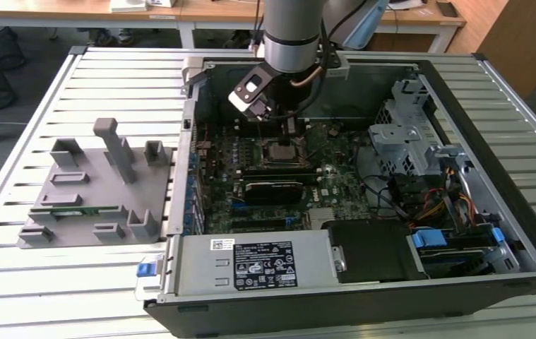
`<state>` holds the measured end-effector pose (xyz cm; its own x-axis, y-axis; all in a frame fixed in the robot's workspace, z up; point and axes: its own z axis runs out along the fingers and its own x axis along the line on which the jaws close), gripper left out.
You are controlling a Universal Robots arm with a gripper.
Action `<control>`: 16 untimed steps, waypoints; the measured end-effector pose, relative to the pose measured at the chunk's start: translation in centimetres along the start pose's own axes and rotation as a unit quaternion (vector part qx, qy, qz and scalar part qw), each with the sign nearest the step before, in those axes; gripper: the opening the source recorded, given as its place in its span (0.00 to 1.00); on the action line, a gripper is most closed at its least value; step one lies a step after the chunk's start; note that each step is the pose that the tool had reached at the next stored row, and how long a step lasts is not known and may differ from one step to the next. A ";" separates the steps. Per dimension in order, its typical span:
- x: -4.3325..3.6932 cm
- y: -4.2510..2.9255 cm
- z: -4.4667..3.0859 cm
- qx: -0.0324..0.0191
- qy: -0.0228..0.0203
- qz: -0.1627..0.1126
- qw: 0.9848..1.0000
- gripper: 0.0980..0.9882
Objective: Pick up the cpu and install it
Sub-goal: 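Place the cpu into insertion slot, then close the cpu cover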
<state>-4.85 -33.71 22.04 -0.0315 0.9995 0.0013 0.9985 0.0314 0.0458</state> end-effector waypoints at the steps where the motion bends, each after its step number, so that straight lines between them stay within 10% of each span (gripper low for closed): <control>1: 0.00 0.00 -0.09 0.000 0.000 0.000 1.000 0.01; 16: 0.00 0.12 -2.58 0.000 0.000 0.000 1.000 0.01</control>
<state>-4.85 -33.71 24.62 -0.0315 0.9995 0.0020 0.9985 0.0314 0.0459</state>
